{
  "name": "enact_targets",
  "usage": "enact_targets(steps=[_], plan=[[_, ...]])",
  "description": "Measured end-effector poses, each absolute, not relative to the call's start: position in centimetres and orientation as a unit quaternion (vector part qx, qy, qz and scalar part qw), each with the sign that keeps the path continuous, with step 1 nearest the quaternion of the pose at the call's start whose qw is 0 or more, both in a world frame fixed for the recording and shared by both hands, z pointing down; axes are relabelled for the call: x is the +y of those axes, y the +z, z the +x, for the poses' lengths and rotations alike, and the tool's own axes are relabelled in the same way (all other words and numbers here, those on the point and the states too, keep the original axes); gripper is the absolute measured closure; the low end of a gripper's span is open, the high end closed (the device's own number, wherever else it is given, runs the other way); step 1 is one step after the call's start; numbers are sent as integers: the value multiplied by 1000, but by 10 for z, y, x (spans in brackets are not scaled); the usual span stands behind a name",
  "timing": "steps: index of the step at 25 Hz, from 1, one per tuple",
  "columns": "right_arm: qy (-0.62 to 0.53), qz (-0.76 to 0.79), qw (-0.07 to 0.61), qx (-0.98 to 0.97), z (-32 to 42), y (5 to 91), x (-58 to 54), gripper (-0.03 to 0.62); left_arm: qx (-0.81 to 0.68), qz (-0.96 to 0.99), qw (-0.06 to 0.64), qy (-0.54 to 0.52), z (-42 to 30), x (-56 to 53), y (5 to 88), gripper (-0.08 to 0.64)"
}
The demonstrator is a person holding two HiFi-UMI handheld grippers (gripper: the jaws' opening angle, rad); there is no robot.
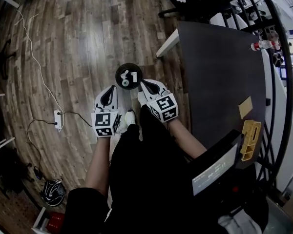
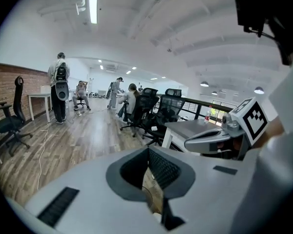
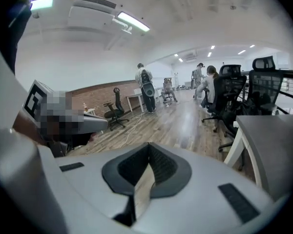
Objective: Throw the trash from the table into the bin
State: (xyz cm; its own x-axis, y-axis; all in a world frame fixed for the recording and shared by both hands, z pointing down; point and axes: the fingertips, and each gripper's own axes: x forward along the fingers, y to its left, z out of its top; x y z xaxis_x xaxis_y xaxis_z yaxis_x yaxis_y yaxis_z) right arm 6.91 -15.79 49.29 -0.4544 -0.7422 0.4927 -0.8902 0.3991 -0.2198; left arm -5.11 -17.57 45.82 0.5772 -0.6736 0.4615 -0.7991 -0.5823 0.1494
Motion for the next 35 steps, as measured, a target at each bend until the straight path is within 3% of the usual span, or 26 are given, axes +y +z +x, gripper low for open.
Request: enact_targets(steps=[16,35], plan=[[119,529,70,-837,65,337,-119,584,-394,909,93,102,-62,-141,333,552],[99,543,64,-831,77,316,-96,584,-399,909,75,96,-70,-122,314,552]])
